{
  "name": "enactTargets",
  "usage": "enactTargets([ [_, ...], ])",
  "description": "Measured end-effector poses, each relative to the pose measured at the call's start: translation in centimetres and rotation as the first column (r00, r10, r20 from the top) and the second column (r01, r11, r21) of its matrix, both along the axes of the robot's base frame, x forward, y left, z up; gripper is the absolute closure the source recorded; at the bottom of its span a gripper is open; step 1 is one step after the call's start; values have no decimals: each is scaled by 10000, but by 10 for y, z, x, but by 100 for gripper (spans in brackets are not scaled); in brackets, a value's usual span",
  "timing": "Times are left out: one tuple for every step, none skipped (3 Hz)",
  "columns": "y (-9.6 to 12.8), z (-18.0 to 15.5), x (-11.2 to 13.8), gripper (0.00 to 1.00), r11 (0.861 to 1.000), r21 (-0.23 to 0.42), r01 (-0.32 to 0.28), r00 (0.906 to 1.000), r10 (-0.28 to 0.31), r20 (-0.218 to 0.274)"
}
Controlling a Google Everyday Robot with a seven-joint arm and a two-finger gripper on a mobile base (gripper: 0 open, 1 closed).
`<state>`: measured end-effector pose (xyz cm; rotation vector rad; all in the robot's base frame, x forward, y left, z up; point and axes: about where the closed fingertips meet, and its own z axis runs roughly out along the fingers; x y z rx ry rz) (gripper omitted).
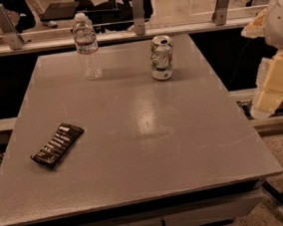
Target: Move rxbar chocolate near 7up can
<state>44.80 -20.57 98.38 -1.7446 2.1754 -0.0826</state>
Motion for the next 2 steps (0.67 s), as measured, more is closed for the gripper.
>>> enactTargets([
  [36,8,22,0,9948,290,-974,9949,966,296],
  [97,12,42,0,9691,374,-2439,9690,2420,491],
])
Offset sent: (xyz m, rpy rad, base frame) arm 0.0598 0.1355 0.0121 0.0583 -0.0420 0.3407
